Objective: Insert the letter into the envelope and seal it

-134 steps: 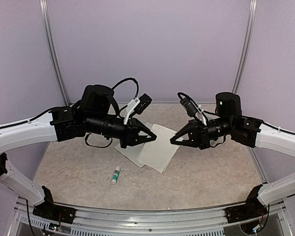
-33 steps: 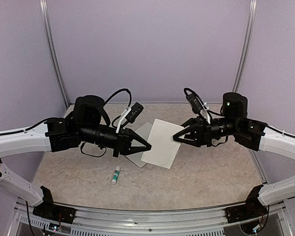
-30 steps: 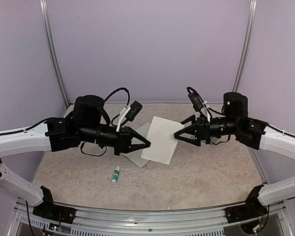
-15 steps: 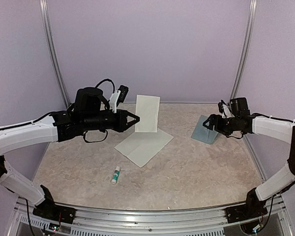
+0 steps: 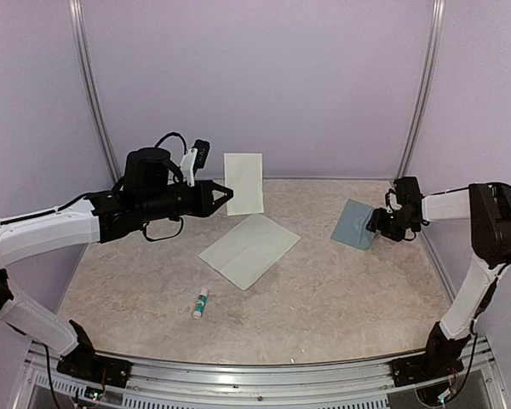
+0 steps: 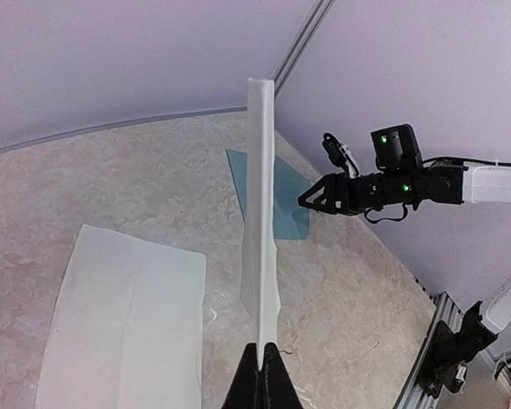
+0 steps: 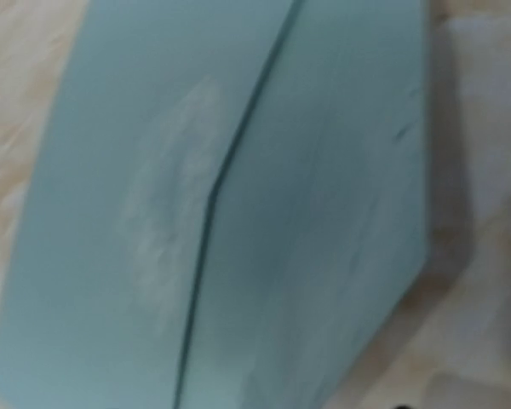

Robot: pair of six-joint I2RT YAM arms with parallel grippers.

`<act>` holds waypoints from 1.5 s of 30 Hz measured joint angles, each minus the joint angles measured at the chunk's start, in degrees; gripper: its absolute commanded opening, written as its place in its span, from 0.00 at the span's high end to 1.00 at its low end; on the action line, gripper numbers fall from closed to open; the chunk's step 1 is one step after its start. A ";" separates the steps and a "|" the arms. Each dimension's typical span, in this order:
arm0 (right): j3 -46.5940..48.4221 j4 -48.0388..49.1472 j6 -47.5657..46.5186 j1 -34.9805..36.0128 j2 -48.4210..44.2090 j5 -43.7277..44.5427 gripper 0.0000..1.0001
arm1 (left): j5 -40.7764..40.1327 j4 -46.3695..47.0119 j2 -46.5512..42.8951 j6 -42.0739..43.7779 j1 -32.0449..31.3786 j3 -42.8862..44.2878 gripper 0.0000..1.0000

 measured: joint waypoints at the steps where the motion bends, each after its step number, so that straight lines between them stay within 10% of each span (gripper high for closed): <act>1: 0.42 0.31 -0.11 -0.35 0.83 0.00 0.47 | 0.00 0.11 0.00 -0.09 0.07 -0.11 1.00; 10: 4.00 3.19 -2.14 -1.42 7.67 -1.81 1.00 | -0.13 0.87 0.00 -1.07 0.17 -0.39 1.00; 24: -3.65 1.16 -1.44 0.46 -4.02 -10.62 1.00 | -1.27 1.70 -1.60 -1.51 -1.27 -2.03 1.00; 43: -28.50 1.01 20.79 27.43 -33.62 -12.72 1.00 | -5.09 6.08 -5.16 -4.02 -11.87 -6.27 1.00; 45: -30.95 3.52 23.54 29.53 -33.62 -12.50 0.76 | -5.70 7.56 -5.16 -4.85 -13.44 -6.80 1.00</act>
